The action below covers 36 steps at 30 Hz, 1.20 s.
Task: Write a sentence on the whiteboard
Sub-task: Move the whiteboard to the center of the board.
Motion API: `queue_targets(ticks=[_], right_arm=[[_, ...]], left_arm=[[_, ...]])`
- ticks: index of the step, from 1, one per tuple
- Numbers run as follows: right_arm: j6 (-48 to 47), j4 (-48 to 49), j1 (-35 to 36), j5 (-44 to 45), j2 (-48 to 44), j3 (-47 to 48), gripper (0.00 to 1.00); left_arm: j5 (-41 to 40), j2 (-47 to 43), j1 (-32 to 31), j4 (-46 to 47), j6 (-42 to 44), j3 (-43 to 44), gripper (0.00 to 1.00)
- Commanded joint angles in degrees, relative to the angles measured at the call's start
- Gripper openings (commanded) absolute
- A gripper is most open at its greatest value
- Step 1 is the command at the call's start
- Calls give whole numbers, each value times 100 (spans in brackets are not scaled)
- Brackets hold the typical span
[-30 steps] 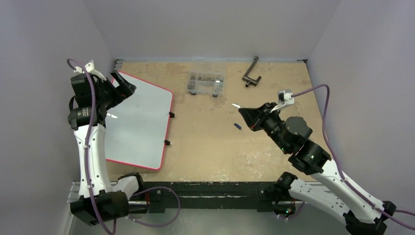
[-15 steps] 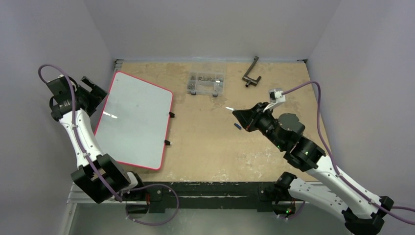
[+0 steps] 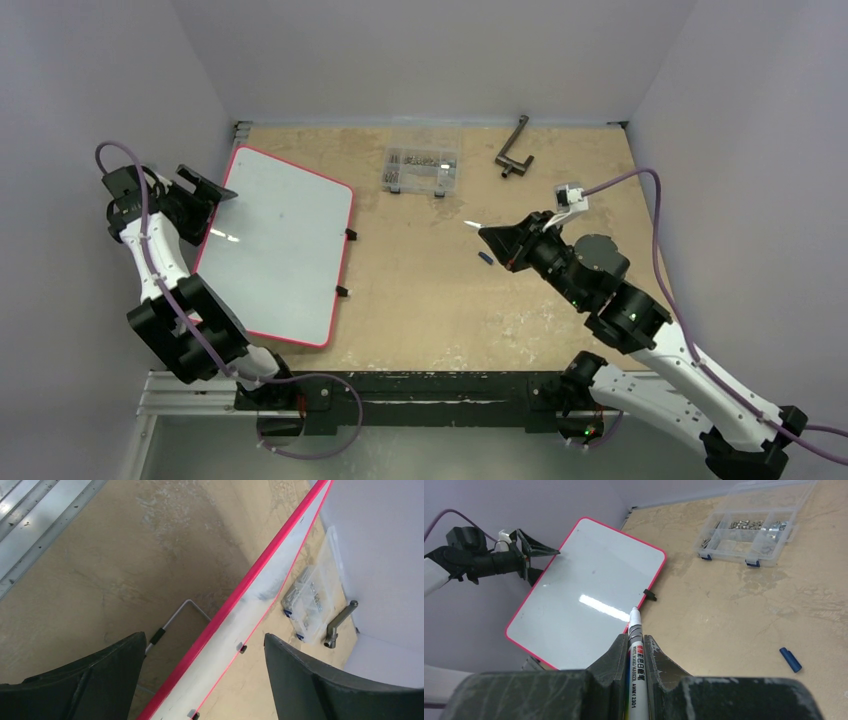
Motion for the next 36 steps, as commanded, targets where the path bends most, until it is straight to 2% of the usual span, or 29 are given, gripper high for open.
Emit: queue_targets(ticks=[1, 10, 17, 24, 31, 36], right_arm=[[69, 36, -13, -4, -149, 205, 0], [53, -29, -15, 25, -219, 208, 0], [35, -159, -20, 85, -299, 227, 0], [17, -271, -21, 156, -368, 238, 0], [4, -366, -21, 199, -391, 224, 0], [23, -195, -17, 155, -347, 142, 0]], left_arm=[[736, 43, -31, 343, -172, -144, 86], [552, -93, -704, 511, -346, -420, 83], [503, -218, -1354, 1154, -658, -785, 80], [572, -47, -2093, 1642, -677, -660, 77], [47, -365, -2236, 817, -182, 97, 83], [502, 6, -2238, 338, 118, 698, 86]])
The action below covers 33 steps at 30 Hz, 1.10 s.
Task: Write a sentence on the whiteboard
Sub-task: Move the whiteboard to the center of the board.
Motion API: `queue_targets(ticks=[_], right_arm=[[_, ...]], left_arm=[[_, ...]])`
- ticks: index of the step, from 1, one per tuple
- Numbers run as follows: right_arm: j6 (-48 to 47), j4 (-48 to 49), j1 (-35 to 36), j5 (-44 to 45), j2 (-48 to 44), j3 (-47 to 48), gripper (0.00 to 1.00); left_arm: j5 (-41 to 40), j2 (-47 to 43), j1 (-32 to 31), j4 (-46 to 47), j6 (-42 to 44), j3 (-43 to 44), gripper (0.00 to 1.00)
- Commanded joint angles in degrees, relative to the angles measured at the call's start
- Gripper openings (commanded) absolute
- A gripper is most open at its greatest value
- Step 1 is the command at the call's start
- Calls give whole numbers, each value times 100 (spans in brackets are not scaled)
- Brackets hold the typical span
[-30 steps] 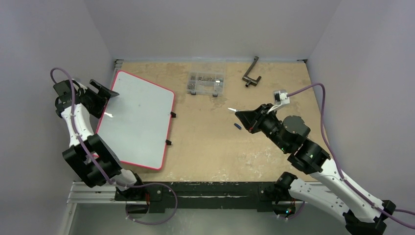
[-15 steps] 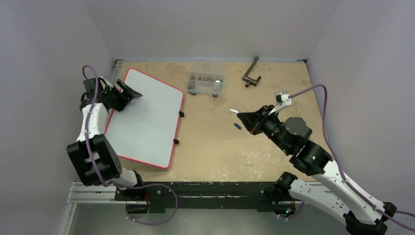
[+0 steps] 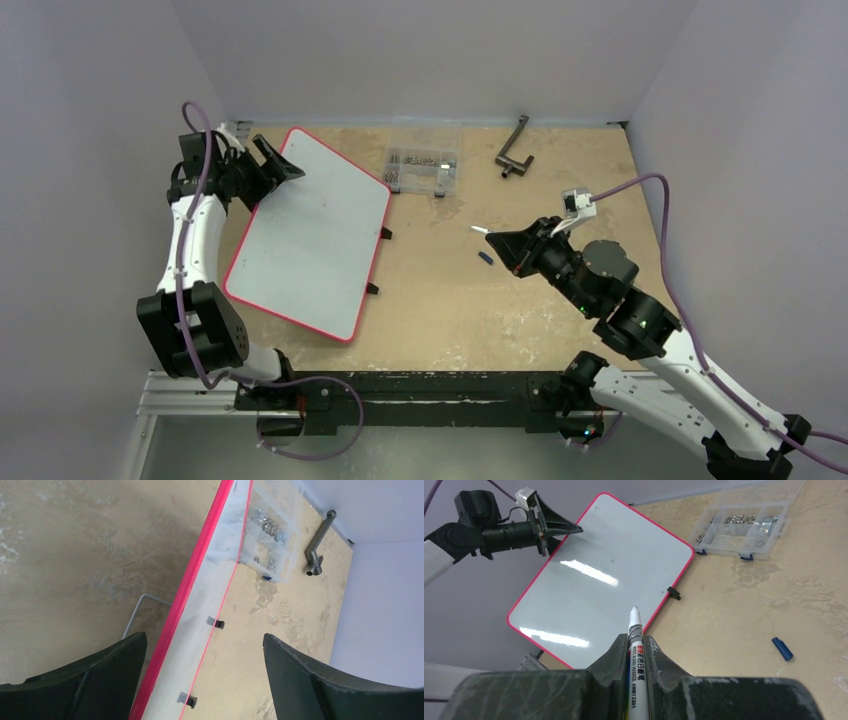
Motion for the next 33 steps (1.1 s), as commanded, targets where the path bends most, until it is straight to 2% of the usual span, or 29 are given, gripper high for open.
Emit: queue_targets(ticks=[1, 6, 13, 26, 33], right_arm=[[-10, 220, -16, 80, 2, 139, 0], [0, 176, -18, 67, -27, 130, 0], [-35, 28, -16, 169, -157, 131, 0], [-123, -376, -20, 464, -363, 225, 0], [-163, -499, -19, 534, -372, 288, 0]], left_arm=[[443, 155, -6, -289, 390, 680, 86], [795, 601, -100, -187, 368, 680, 84], [880, 1134, -597, -213, 401, 1013, 78], [879, 1825, -1974, 317, 180, 1548, 73], [976, 2512, -2782, 134, 337, 2550, 73]])
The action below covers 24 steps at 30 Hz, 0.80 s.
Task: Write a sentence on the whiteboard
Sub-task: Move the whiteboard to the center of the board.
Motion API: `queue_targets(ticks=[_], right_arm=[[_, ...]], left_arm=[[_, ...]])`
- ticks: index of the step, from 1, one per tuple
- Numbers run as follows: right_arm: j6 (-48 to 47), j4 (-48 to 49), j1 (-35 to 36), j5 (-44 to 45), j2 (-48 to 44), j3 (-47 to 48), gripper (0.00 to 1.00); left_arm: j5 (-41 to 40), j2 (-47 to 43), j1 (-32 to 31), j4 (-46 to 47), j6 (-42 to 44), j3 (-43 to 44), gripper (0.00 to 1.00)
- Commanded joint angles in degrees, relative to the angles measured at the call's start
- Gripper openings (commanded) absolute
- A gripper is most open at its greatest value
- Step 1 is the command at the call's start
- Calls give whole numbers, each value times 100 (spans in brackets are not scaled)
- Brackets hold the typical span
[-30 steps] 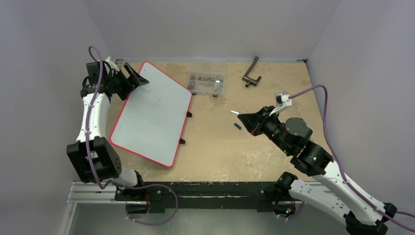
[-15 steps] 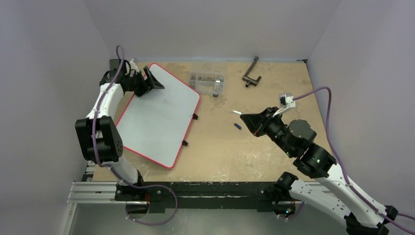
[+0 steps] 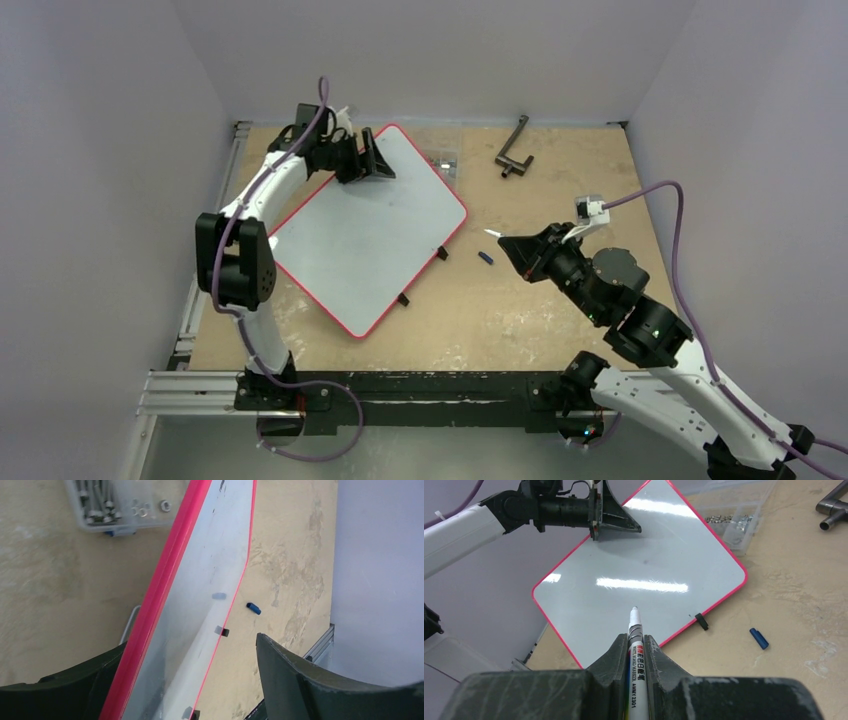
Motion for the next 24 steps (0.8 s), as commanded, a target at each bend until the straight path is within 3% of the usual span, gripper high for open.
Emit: queue_targets(ticks=[1, 11, 15, 20, 24], right_arm=[[-111, -86, -16, 191, -60, 308, 0], [-113, -157, -20, 230, 3, 346, 0], [-112, -123, -18, 188, 79, 365, 0], [-106, -62, -18, 129, 174, 398, 0], [-87, -10, -14, 97, 209, 397, 0]], left_arm=[[433, 347, -487, -17, -4, 901, 73], [304, 1005, -1161, -527, 193, 1968, 78], [284, 1105, -1175, -828, 315, 2413, 88], [63, 1496, -1143, -1975, 748, 3932, 95], [63, 1480, -979, -2157, 794, 4105, 98]])
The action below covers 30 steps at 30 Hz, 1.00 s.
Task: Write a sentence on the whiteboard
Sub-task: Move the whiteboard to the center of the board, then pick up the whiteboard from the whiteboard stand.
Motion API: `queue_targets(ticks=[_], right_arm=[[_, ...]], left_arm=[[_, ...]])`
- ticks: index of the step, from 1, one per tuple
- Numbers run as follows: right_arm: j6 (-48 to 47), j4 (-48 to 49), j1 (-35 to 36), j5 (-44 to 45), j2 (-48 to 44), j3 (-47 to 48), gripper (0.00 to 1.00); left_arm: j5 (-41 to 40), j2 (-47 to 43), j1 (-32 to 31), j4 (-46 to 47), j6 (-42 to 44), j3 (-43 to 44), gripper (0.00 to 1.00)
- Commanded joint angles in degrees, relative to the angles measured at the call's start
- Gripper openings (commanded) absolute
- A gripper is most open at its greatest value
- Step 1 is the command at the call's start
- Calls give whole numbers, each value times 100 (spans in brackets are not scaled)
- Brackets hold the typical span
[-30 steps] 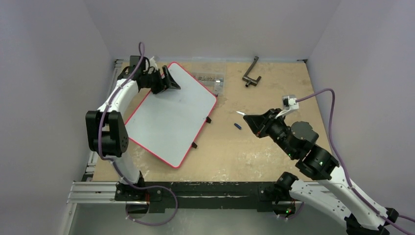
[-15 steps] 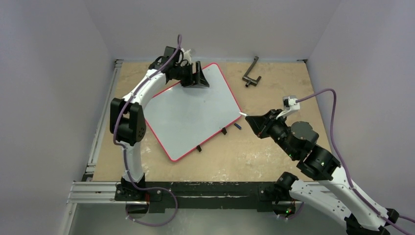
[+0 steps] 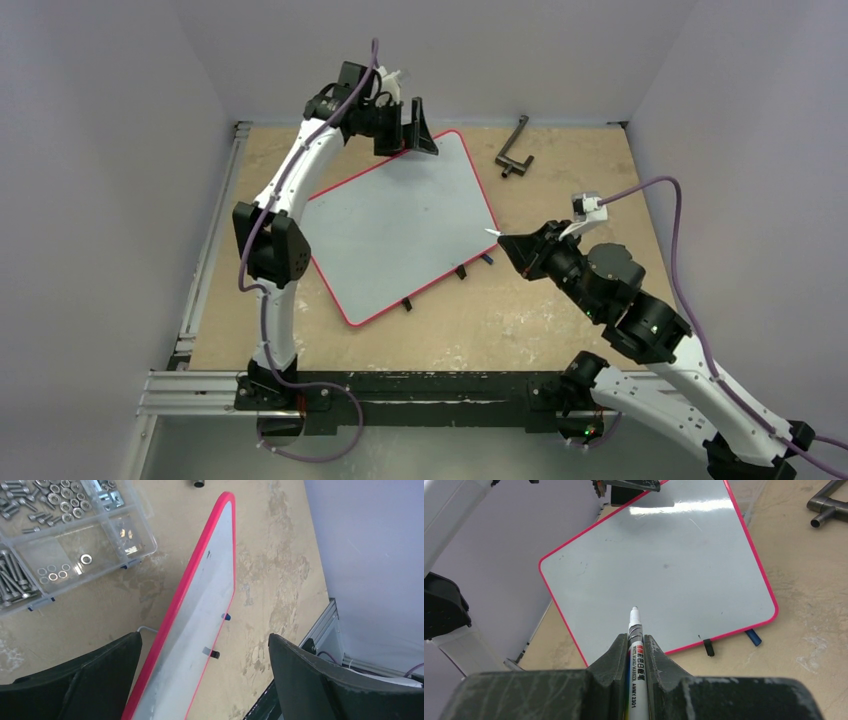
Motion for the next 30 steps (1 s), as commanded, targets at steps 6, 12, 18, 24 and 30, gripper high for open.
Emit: queue_targets(ticks=[6, 12, 18, 24, 30], right_arm=[[1, 185, -18, -23, 91, 248, 0], [18, 273, -20, -20, 152, 225, 0], [23, 335, -21, -16, 180, 198, 0], [74, 473, -20, -138, 219, 93, 0], [-17, 814, -19, -312, 271, -71, 0]], left_arm=[[199, -362, 489, -315, 264, 35, 98], [258, -501, 672, -339, 390, -210, 98], [294, -731, 728, -313, 429, -266, 98], [260, -922, 1006, -1028, 719, -7, 98], [218, -1853, 1447, -1098, 1187, -1141, 100]])
